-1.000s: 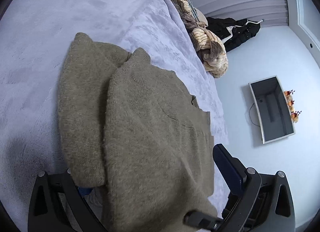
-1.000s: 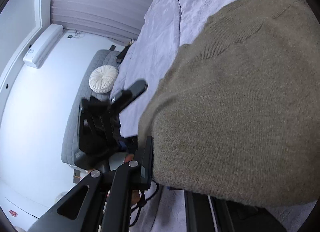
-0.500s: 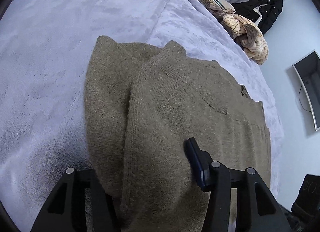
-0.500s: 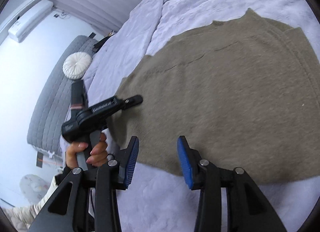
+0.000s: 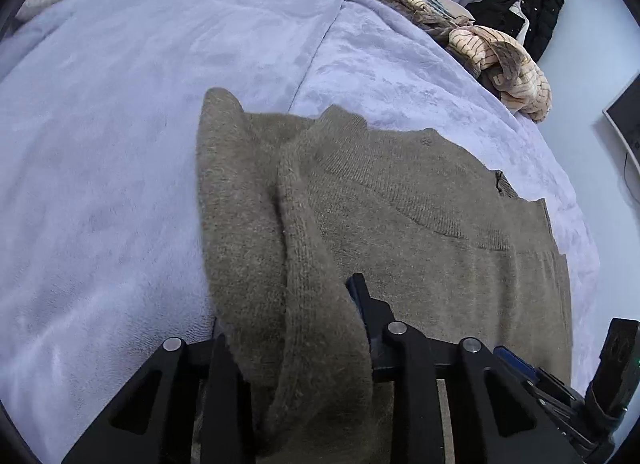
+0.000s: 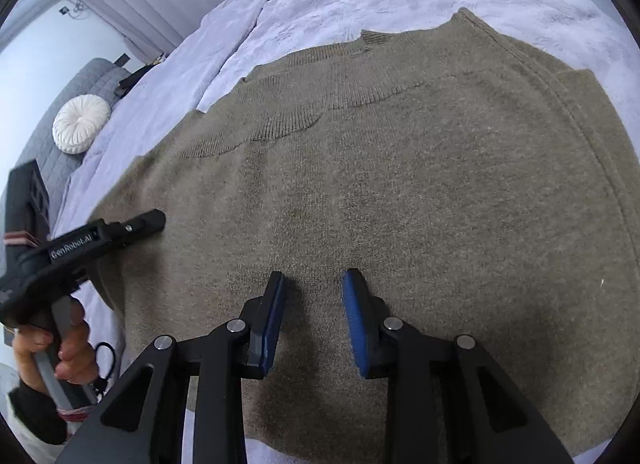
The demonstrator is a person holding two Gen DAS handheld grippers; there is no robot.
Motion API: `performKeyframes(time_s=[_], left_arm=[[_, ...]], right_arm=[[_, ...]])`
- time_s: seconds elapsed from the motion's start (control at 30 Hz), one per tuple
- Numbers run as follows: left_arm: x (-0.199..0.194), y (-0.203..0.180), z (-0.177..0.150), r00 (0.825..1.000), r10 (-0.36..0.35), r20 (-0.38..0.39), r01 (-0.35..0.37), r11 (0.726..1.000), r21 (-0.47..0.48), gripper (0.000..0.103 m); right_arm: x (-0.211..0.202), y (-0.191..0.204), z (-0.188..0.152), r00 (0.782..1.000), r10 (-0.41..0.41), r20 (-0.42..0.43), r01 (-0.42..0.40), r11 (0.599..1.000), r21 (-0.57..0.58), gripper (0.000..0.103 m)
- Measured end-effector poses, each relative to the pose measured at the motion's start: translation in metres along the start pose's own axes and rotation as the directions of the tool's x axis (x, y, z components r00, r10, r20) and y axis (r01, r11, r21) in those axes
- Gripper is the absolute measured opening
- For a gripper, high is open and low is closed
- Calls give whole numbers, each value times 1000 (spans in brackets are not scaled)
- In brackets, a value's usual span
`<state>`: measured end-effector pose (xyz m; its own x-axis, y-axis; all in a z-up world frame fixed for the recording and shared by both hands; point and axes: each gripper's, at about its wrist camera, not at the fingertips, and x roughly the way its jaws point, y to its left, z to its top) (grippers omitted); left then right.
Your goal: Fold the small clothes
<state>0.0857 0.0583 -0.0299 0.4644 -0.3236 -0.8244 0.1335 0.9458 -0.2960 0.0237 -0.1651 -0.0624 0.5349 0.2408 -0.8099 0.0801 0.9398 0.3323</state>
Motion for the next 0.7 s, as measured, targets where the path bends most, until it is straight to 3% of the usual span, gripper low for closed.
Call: performKeyframes(time_s=[0.07,0.13,0.27,0.33,0.5,0.6,0.7], left_arm=[[-17,-24,3,996,45,71,-52,994,93,27],[-35,-46,7,991,43,125,-62,987,151,27],[-71,-102,19,978,-28,206,-27,965,260,26],[-81,-132,24,973,-57,222,-17,948,317,26],[-79,-214,13,970,-114,213,0,881,473,26],[-57,-257,-9,981,-131,144,27,825,565,26],[-23,-282,-37,994,-89,67,26,772,635,26]], right_arm=[[-2,3,-2,1000,-11,12,11,999,-31,32],[-4,-1,-3,1000,16,17,-16,1000,-20,32],[-22,-28,-4,985,169,42,-172,981,91,33],[-39,-42,-8,976,199,85,-208,970,124,34],[-82,-88,-23,957,215,195,-253,947,198,34],[-98,-117,-34,946,219,238,-278,927,253,34],[-98,-143,-45,939,247,239,-317,890,328,35]])
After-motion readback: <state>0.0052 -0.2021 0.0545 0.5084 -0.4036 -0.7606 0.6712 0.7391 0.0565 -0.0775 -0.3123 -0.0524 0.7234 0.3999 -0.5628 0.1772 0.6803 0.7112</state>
